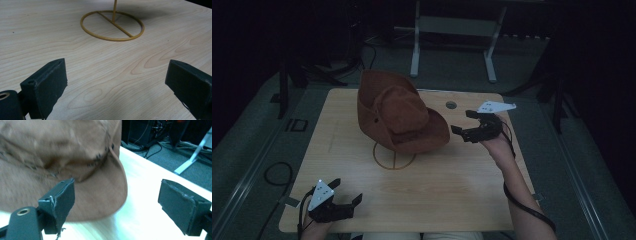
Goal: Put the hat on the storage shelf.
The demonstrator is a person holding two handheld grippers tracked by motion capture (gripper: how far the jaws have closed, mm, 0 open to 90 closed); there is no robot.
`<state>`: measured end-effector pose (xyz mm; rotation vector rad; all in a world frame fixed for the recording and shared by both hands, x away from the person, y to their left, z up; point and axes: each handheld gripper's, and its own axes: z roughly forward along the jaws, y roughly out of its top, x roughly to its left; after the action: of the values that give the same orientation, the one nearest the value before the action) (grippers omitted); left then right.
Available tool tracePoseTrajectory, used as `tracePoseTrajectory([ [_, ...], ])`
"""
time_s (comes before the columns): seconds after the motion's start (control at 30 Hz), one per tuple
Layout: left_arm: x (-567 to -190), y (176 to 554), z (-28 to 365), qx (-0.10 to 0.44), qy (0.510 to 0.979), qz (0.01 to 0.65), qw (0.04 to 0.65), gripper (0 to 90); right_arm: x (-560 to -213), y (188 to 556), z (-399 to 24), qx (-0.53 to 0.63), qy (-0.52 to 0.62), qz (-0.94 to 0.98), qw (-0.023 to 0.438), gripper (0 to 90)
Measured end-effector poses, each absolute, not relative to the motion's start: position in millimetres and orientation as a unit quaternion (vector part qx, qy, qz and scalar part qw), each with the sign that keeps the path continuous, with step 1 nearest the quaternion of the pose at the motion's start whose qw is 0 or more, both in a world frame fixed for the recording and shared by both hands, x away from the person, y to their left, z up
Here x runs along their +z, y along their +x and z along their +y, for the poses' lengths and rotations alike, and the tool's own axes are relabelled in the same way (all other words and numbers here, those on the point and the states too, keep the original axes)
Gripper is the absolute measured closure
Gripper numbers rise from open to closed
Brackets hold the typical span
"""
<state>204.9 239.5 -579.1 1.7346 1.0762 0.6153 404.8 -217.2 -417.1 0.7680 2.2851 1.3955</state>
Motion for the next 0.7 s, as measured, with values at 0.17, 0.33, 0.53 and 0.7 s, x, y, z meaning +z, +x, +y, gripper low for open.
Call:
tracePoseTrajectory([
  [0.17, -579, 205, 239, 0.253, 0.713, 0.443, 0.482, 4.6, -440, 399, -233, 0.489, 0.289, 0.806, 0.166, 13.8],
  [0.33, -579, 205, 239, 0.254, 0.714, 0.443, 0.479, 4.5, -466, 391, -245, 0.485, 0.302, 0.806, 0.158, 13.8],
  [0.53, -579, 205, 239, 0.255, 0.715, 0.443, 0.478, 4.6, -494, 382, -257, 0.481, 0.312, 0.807, 0.144, 13.8],
  [0.7, -579, 205, 239, 0.254, 0.714, 0.443, 0.480, 4.6, -513, 372, -263, 0.482, 0.313, 0.806, 0.143, 13.8],
])
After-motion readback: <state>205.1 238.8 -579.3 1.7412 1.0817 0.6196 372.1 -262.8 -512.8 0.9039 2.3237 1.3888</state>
